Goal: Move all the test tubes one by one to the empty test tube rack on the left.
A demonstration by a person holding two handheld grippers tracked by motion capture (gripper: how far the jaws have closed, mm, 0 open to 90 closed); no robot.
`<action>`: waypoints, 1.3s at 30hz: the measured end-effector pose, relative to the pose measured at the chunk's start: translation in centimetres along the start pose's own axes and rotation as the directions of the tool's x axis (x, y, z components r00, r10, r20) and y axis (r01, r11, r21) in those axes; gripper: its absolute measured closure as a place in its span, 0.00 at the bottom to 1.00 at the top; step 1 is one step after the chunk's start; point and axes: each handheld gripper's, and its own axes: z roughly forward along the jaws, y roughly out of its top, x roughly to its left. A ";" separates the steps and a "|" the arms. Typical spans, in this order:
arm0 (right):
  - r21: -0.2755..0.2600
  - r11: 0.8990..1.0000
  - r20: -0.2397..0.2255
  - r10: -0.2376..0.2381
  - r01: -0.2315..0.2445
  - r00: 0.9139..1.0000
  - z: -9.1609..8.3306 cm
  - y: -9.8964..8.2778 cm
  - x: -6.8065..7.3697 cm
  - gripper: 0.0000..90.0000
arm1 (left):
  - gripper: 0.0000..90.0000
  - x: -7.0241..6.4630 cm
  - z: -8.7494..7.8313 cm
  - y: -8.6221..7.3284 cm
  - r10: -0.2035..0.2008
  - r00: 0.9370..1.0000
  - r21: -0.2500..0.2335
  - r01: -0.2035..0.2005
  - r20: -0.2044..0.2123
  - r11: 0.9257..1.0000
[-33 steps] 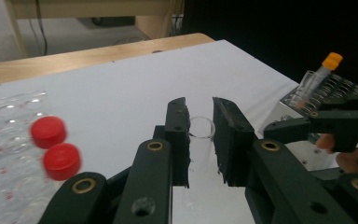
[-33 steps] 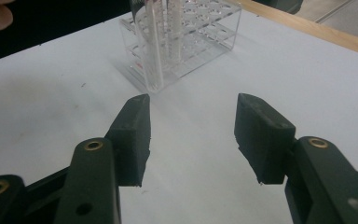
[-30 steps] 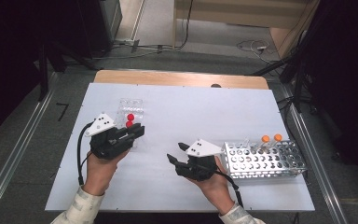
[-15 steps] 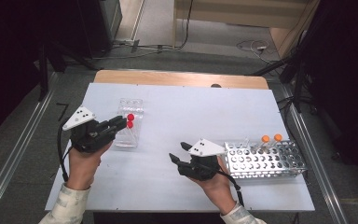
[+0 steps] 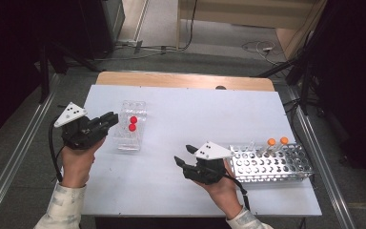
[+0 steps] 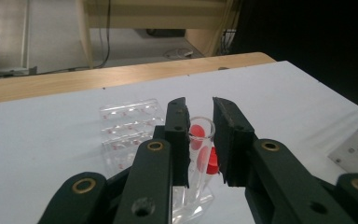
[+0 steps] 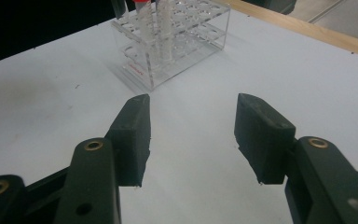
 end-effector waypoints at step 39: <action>-0.009 1.000 0.006 0.019 -0.019 1.000 -0.5 -0.1 -0.5 0.49 | 0.85 0.4 4.5 -1.8 0.108 0.980 0.075 -0.097 -0.165 0.992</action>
